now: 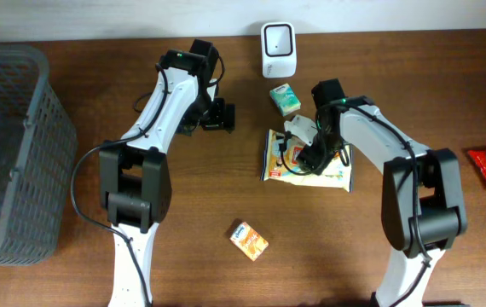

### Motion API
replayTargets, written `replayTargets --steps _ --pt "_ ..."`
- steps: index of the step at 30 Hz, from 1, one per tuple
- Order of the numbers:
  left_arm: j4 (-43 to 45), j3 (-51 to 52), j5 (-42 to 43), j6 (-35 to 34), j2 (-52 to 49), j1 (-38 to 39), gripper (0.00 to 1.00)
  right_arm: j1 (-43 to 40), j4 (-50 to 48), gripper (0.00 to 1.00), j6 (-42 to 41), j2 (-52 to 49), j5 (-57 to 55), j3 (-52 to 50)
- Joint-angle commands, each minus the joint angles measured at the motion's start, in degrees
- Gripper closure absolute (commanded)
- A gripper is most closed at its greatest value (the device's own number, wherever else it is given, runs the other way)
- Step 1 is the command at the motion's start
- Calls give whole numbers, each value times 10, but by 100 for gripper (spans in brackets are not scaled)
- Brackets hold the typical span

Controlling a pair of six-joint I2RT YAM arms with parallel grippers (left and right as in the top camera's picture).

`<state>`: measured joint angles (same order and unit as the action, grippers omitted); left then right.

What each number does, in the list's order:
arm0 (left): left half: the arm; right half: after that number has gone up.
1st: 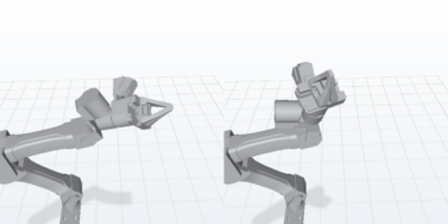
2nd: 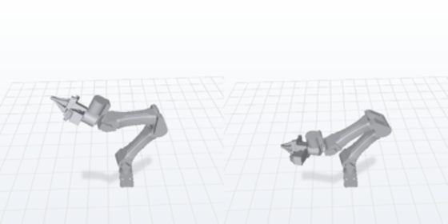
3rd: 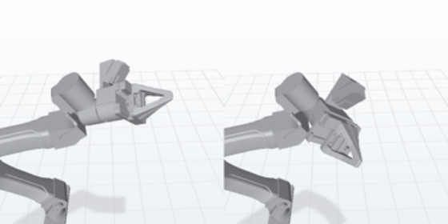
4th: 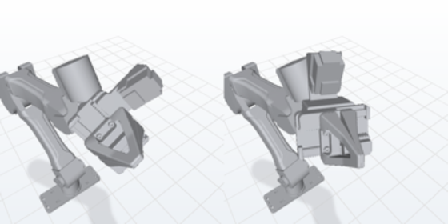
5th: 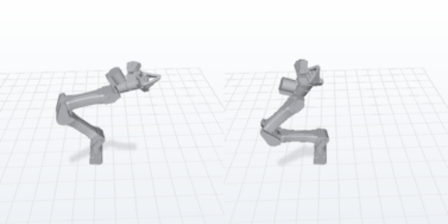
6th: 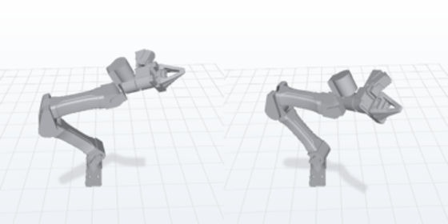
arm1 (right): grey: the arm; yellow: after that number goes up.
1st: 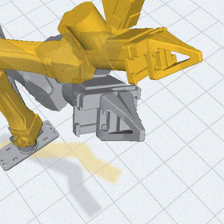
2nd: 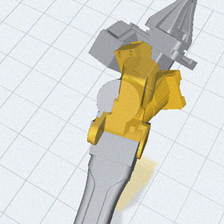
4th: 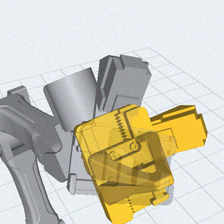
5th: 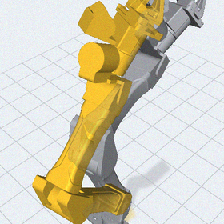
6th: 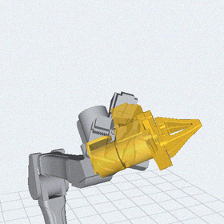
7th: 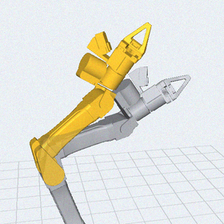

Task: Scan the item barcode
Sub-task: 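Lift the wipes pack to the scanner with the right gripper, then carry the wipes pack to the table's right edge and release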

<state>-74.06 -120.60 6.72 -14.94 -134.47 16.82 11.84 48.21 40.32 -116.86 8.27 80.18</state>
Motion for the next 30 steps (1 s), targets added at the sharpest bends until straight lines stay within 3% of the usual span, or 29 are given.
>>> replayTargets --steps 1,4,7,11,13,14,17,21,23,30 --pt "0 -2 6 9 3 1 1 10 -22 64 -70 -19 5 -42" --pt "-2 -2 6 9 3 1 1 9 -42 96 -177 -18 -1 -31" --pt "-2 -2 6 9 3 1 1 9 -49 96 -354 -18 -1 53" --pt "-5 -2 6 9 3 1 1 9 -57 96 -492 -18 10 183" --pt "-5 -2 6 9 3 1 1 9 -124 96 -555 -18 19 233" --pt "-5 -2 6 9 3 1 1 9 -209 96 -583 -18 18 234" --pt "-5 -2 6 9 3 1 1 9 -370 96 -608 -28 -16 233" --pt "-1 -2 6 9 3 1 1 10 -485 96 -660 -105 -86 233" --pt "-1 -2 6 9 3 1 1 11 -506 96 -711 -141 -81 233" --pt "-1 -2 6 9 3 1 1 16 -533 96 -719 -139 -5 242"
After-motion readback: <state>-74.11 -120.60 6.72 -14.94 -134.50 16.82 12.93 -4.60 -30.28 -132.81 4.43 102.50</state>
